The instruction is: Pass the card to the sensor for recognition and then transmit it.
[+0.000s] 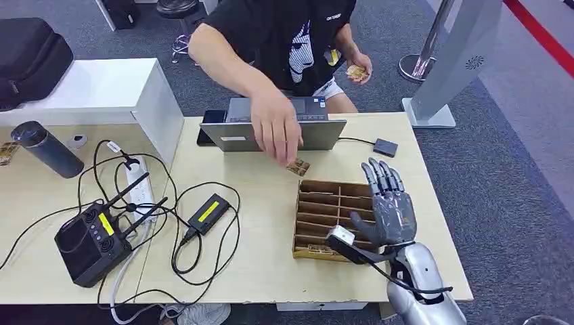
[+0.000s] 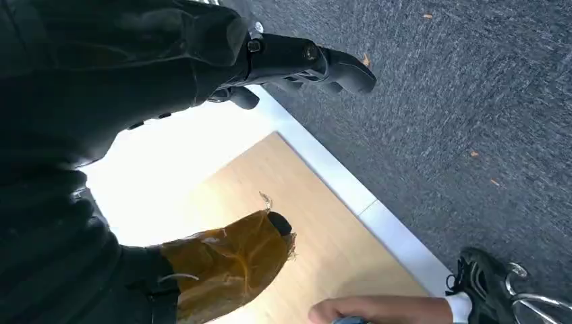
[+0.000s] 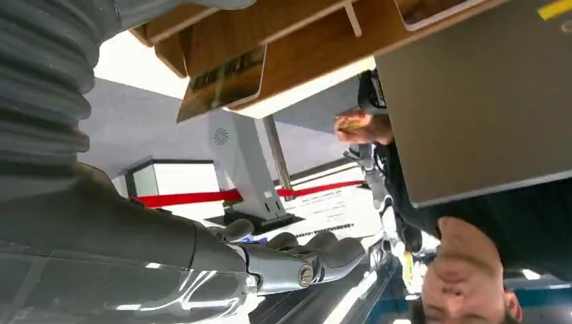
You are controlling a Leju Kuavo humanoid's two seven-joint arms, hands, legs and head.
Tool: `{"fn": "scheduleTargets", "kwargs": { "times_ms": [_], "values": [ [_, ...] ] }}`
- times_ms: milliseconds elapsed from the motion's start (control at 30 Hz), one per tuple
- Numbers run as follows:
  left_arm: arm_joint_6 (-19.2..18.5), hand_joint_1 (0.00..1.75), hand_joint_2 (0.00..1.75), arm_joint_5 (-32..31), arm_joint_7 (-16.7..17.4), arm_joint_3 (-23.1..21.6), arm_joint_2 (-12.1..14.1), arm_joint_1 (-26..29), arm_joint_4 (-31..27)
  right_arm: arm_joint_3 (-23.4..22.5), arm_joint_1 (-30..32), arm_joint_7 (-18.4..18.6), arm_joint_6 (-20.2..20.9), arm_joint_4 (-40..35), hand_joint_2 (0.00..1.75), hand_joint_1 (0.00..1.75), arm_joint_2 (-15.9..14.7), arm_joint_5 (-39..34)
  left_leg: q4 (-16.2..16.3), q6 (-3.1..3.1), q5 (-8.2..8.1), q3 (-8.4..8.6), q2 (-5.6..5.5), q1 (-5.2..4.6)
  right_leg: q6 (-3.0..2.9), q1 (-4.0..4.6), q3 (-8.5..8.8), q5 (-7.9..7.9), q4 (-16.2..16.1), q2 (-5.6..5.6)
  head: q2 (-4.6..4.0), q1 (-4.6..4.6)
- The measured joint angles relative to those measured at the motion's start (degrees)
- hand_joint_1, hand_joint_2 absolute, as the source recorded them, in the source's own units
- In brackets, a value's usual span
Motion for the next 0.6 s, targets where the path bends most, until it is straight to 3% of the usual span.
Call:
{"fn": "scheduleTargets", "kwargs": {
  "times_ms": [600],
  "values": [
    [0.0,0.0,1.75,0.0,0.0,0.0,0.0,0.0,0.0,-0.1,-2.8,0.9,-1.0,5.7,1.75,0.0,0.4,-0.7,0.0,0.0,0.0,0.01,0.0,0.0,0.0,0.0,0.0,0.0,0.0,0.01,0.0,0.0]
  ]
}}
